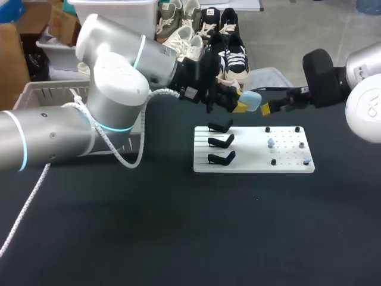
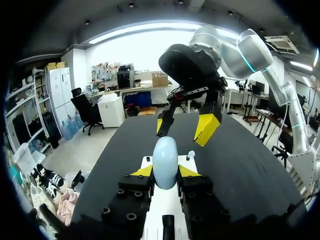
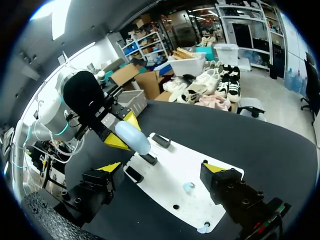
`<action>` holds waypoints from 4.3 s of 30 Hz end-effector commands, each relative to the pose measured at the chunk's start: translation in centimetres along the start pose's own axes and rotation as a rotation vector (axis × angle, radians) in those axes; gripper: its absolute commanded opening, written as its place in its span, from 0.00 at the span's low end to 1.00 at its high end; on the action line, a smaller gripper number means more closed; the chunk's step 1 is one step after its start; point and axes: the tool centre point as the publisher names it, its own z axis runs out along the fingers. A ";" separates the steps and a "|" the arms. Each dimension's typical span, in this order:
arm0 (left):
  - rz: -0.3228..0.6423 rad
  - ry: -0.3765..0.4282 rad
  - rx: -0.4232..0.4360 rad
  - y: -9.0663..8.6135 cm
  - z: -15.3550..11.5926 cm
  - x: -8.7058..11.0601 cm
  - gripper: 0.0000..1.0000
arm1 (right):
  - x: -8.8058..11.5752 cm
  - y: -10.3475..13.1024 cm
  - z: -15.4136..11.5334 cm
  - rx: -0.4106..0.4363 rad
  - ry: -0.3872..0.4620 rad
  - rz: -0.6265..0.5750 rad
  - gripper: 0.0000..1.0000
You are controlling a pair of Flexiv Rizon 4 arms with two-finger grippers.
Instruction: Pick up each earbud case from the left stands, insert the matching earbuds, close the lid, and place the case in the box.
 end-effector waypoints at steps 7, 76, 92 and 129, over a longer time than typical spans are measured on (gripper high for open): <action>0.006 0.001 0.030 0.3 0.8 -0.2 0.00 | -0.6 0.0 0.7 -0.061 0.005 -0.006 1.00; 0.054 -0.274 -0.225 -9.6 0.0 3.6 0.00 | 6.0 -2.1 -5.1 0.188 0.068 -0.012 1.00; 0.017 -0.261 -0.088 -7.6 -0.9 4.7 0.00 | 6.9 -1.5 -4.7 0.195 0.077 0.011 1.00; 0.006 -0.243 -0.115 -7.3 -0.3 4.4 0.00 | 10.1 -3.1 -2.3 0.555 0.487 -0.159 1.00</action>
